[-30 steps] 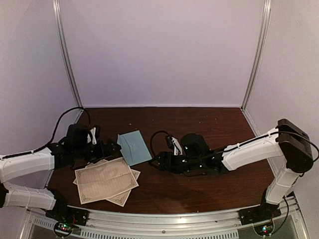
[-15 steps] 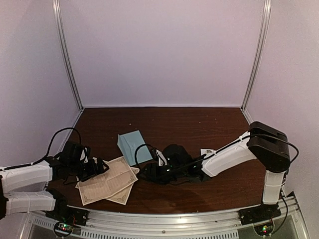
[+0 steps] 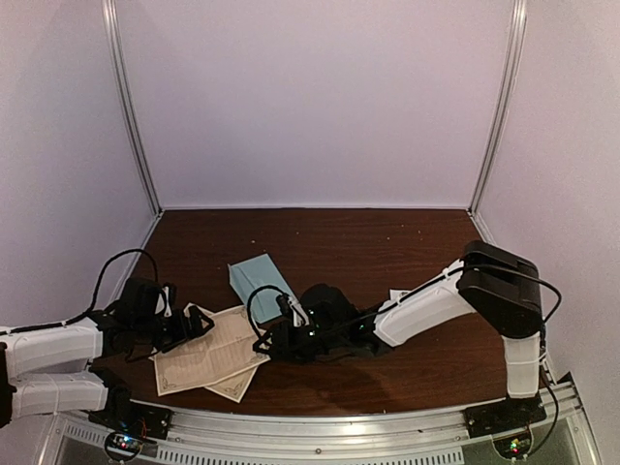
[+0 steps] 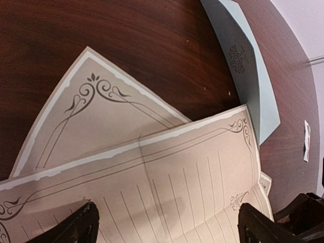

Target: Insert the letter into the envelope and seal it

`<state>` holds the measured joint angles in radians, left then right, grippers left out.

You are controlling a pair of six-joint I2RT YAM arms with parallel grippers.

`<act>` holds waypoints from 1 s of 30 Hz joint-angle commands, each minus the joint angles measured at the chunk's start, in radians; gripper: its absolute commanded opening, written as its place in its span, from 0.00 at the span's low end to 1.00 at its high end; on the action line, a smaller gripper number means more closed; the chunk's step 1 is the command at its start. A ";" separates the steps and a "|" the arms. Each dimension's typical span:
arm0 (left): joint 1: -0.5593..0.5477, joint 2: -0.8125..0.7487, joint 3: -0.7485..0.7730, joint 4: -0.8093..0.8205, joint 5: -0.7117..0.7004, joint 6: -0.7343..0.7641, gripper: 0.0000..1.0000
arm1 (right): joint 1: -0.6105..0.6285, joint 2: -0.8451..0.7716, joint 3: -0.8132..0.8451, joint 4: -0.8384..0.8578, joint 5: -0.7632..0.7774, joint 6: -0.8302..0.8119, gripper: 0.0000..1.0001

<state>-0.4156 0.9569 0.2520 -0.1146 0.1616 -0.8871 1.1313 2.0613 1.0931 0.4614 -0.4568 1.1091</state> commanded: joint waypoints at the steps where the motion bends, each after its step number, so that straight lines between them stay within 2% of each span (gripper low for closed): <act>1: 0.006 0.003 -0.034 -0.048 0.017 -0.022 0.98 | 0.011 0.014 0.034 0.013 -0.020 0.008 0.49; 12: 0.006 -0.006 -0.028 -0.049 0.027 -0.023 0.98 | 0.016 0.035 0.068 0.033 -0.022 0.016 0.44; 22: 0.006 -0.028 -0.034 -0.049 0.045 -0.029 0.98 | 0.018 0.119 0.168 0.014 -0.015 0.012 0.39; 25: 0.006 -0.032 -0.034 -0.053 0.040 -0.026 0.97 | 0.018 0.118 0.180 -0.017 0.021 -0.010 0.24; 28: 0.006 -0.053 -0.024 -0.064 0.042 -0.022 0.98 | 0.019 0.087 0.184 -0.065 0.063 -0.053 0.00; 30: 0.007 -0.090 -0.002 -0.088 0.031 -0.012 0.98 | 0.019 0.060 0.175 -0.066 0.077 -0.080 0.00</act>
<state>-0.4156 0.9123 0.2379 -0.1356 0.1875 -0.9031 1.1404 2.1754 1.2568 0.4305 -0.4370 1.0935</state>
